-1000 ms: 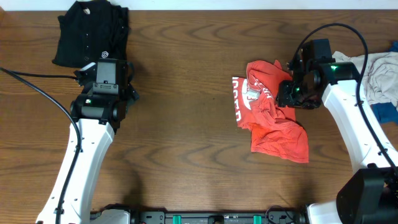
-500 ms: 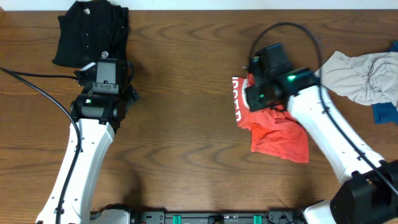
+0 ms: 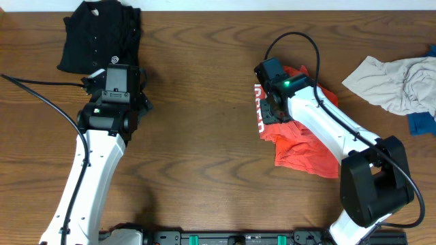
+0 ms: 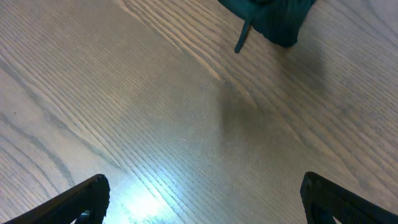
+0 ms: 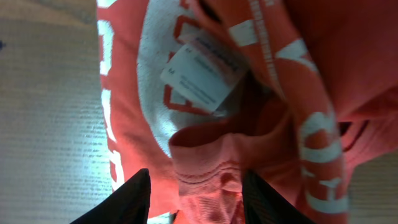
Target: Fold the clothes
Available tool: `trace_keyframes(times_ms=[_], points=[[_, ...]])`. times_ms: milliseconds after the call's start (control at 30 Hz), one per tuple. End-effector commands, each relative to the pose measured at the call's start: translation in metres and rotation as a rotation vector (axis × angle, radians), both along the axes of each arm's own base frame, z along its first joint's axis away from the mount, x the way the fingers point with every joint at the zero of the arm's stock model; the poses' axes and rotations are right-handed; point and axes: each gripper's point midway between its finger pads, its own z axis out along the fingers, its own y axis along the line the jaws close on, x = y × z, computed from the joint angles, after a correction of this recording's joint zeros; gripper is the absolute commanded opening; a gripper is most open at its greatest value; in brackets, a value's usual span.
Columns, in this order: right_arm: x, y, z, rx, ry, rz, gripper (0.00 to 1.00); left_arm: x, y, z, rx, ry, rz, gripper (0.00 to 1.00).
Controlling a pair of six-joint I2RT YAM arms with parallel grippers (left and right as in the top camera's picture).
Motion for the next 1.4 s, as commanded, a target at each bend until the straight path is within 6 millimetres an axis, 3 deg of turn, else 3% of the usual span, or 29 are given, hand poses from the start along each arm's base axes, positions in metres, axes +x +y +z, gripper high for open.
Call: trace_keyframes(times_ms=[0,467,667,967,1200,1367], points=[[0.009,-0.005,0.006,-0.020,-0.049,-0.063,0.46,-0.005,0.002,-0.008,0.003,0.026,0.008,0.98],[0.005,-0.005,-0.018,-0.042,0.008,-0.084,0.45,-0.005,0.002,-0.008,0.003,0.026,0.008,0.98],[0.005,-0.008,-0.020,-0.057,0.010,-0.086,0.40,-0.005,0.002,-0.008,0.003,0.026,0.008,0.98],[0.004,-0.008,-0.022,-0.061,0.018,-0.087,0.05,-0.005,0.002,-0.008,0.003,0.026,0.008,0.98],[0.002,-0.020,-0.016,-0.117,0.016,-0.103,0.01,-0.005,0.002,-0.008,0.003,0.026,0.008,0.98],[0.005,-0.028,0.012,-0.100,-0.005,-0.143,0.01,-0.005,0.002,-0.008,0.003,0.026,0.008,0.98]])
